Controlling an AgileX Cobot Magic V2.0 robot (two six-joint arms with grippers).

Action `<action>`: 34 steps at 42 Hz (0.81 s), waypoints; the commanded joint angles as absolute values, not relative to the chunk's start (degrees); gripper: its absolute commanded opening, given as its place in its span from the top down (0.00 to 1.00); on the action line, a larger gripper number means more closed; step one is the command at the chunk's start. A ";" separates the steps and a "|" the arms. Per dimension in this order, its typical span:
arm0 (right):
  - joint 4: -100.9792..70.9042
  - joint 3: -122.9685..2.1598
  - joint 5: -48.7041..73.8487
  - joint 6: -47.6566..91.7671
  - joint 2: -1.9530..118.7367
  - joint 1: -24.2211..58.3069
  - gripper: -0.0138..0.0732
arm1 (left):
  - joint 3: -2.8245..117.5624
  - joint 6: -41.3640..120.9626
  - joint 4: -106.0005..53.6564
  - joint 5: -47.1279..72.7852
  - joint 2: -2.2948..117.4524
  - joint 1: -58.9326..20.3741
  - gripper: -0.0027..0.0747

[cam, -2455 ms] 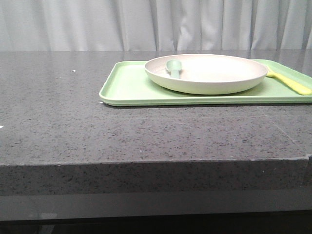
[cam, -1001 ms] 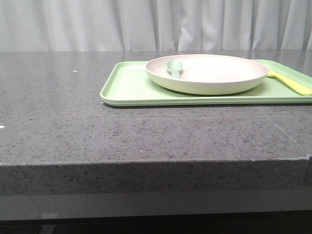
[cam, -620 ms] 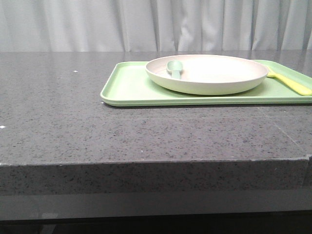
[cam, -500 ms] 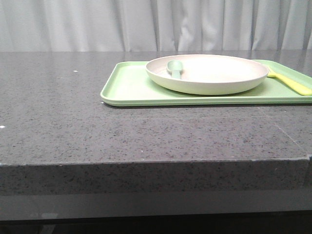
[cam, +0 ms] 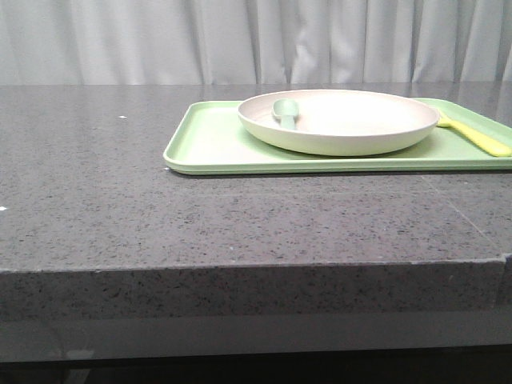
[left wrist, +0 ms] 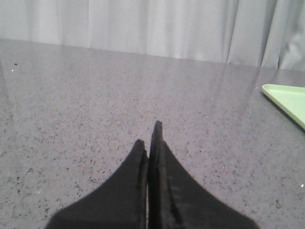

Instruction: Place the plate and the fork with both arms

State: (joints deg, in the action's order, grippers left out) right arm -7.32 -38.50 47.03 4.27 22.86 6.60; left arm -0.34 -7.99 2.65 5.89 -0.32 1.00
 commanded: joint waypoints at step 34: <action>-7.55 -40.10 43.14 4.82 23.36 6.60 0.92 | -0.55 -5.31 2.58 -4.36 -1.67 -2.17 0.99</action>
State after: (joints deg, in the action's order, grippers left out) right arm -7.32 -38.50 47.03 4.27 22.86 6.60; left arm -0.34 -7.97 5.41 0.50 -0.32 -1.80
